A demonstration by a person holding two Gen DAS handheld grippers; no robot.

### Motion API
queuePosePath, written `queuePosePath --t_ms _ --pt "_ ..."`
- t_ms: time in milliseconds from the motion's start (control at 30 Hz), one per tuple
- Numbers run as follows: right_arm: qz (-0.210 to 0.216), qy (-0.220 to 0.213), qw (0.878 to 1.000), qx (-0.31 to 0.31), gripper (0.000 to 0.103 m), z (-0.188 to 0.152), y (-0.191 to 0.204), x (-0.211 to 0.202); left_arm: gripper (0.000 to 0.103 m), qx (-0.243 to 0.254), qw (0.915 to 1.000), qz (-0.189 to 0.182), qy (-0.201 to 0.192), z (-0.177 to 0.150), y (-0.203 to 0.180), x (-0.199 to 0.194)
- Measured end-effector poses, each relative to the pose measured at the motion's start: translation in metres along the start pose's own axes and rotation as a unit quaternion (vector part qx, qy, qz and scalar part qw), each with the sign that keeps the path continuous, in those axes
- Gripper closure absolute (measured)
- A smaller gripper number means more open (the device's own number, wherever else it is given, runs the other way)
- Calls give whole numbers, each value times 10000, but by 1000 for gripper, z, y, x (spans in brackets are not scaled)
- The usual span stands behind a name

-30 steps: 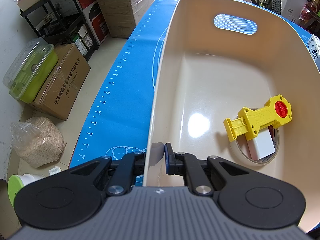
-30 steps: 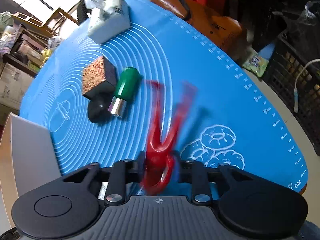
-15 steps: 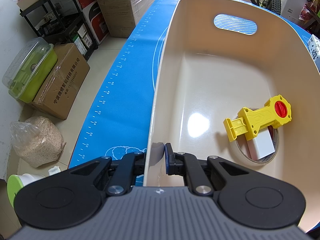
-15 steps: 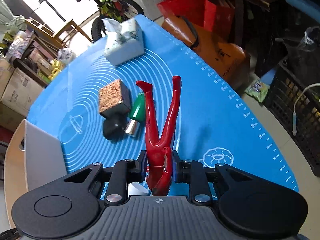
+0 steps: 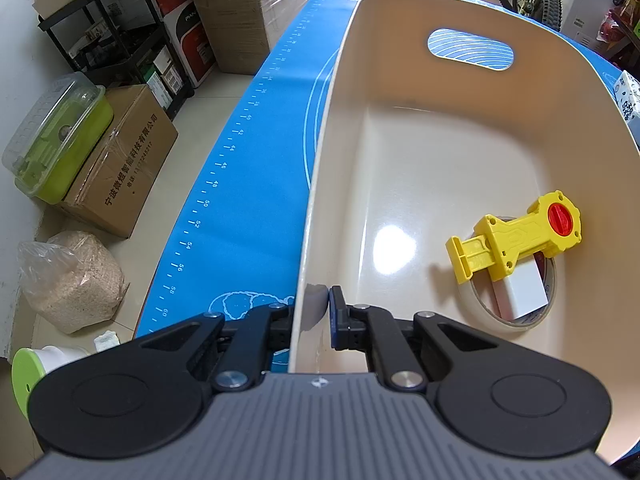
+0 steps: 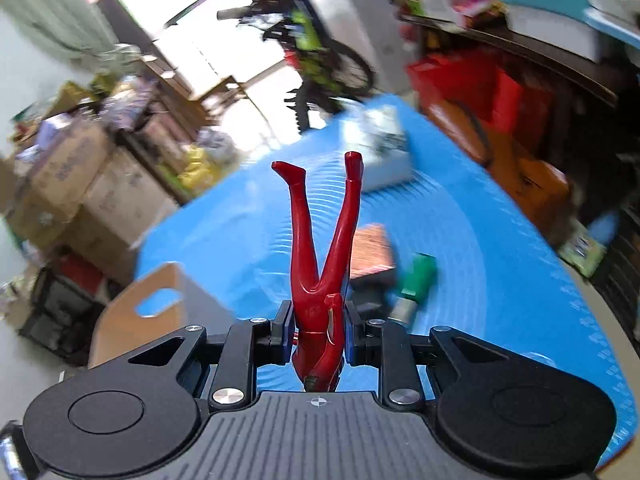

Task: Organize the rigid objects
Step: 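Carry the red figure into the bin and release it with the right gripper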

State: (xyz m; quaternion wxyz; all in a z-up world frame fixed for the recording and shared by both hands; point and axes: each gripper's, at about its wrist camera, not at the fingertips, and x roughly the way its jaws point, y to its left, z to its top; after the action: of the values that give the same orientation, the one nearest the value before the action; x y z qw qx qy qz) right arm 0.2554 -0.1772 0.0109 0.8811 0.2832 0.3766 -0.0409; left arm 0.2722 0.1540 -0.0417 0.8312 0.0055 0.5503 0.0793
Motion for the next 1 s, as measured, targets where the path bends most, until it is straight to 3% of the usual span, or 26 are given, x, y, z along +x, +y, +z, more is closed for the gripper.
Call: queuePosePath --t_ms 300,467,867,933,1000 --pt "713 -29 9958 -575 70 3 79 16 92 -28 10000 -32 11 1 0 0" --pt "974 215 9919 -782 70 -11 106 29 92 -26 10000 -19 10 1 -1 -1" --pt "752 1130 9745 -1789 70 -74 144 81 92 -21 10000 -62 15 1 3 0" --pt "561 866 9666 -2346 70 -86 155 76 92 -18 10000 -62 11 1 2 0" --pt "545 953 9617 -2512 70 -93 159 78 92 -14 10000 -50 14 1 2 1"
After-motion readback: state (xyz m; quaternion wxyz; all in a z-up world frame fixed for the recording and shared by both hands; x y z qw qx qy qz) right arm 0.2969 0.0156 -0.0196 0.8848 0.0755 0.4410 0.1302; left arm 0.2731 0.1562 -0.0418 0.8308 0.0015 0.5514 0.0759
